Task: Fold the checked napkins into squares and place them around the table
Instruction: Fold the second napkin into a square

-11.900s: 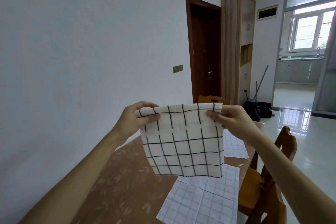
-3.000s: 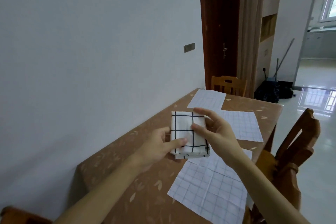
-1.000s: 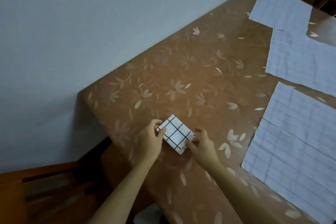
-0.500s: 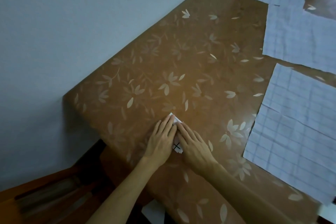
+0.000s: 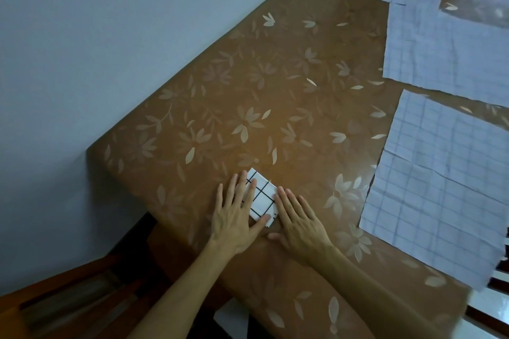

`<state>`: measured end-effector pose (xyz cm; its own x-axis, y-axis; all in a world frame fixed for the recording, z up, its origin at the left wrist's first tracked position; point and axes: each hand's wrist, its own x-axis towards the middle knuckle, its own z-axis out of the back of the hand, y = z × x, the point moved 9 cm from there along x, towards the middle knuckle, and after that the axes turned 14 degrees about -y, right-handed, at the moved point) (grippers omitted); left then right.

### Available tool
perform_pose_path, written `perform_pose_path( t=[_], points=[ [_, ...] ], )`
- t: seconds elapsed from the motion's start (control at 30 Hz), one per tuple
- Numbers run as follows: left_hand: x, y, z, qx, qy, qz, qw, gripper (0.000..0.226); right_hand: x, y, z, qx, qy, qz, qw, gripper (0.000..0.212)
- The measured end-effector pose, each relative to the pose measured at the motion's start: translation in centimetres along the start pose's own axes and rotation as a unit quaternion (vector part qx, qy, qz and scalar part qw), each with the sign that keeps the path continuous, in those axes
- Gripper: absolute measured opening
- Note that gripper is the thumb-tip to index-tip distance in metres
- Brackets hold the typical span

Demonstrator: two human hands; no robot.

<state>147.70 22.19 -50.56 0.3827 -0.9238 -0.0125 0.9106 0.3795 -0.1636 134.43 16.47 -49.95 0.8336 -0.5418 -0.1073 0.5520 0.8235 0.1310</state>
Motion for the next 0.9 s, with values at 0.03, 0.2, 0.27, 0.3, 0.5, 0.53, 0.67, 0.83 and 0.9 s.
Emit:
perform_pose_path(
  t=[0.03,0.2,0.27,0.3,0.5,0.53,0.67,0.83,0.9],
  points=[
    [-0.2,0.0,0.1,0.001,0.005,0.012,1.000,0.090,-0.1,-0.1,0.2,0.005,-0.002,-0.004,1.000,0.089],
    [0.3,-1.2,2.2,-0.016,0.007,0.023,1.000,0.091,-0.6,-0.9,3.0,0.019,-0.047,-0.014,0.999,0.063],
    [0.8,-2.1,3.6,-0.034,-0.009,0.014,0.999,0.084,-0.9,-1.9,4.7,0.028,-0.082,-0.019,0.996,0.055],
    [1.1,-2.6,4.1,-0.046,-0.017,0.009,0.999,0.079,-1.2,-2.7,5.5,0.037,-0.096,-0.029,0.994,0.053],
    [3.1,-8.2,6.0,-0.081,-0.033,-0.053,0.995,0.041,-4.7,-8.4,9.7,0.051,-0.142,-0.095,0.984,0.036],
    [3.3,-9.5,6.1,-0.093,-0.023,-0.055,0.994,0.040,-5.5,-9.4,10.2,0.056,-0.146,-0.106,0.982,0.036],
    [3.6,-15.2,6.4,-0.133,-0.001,-0.075,0.988,0.037,-9.0,-13.8,11.6,0.068,-0.159,-0.158,0.972,0.037],
    [3.6,-22.3,5.8,-0.159,0.043,-0.092,0.982,0.034,-13.7,-19.1,12.0,0.077,-0.183,-0.195,0.961,0.032],
    [3.6,-25.2,5.4,-0.160,0.061,-0.091,0.981,0.037,-15.5,-21.4,11.8,0.080,-0.187,-0.204,0.958,0.032]
  ],
)
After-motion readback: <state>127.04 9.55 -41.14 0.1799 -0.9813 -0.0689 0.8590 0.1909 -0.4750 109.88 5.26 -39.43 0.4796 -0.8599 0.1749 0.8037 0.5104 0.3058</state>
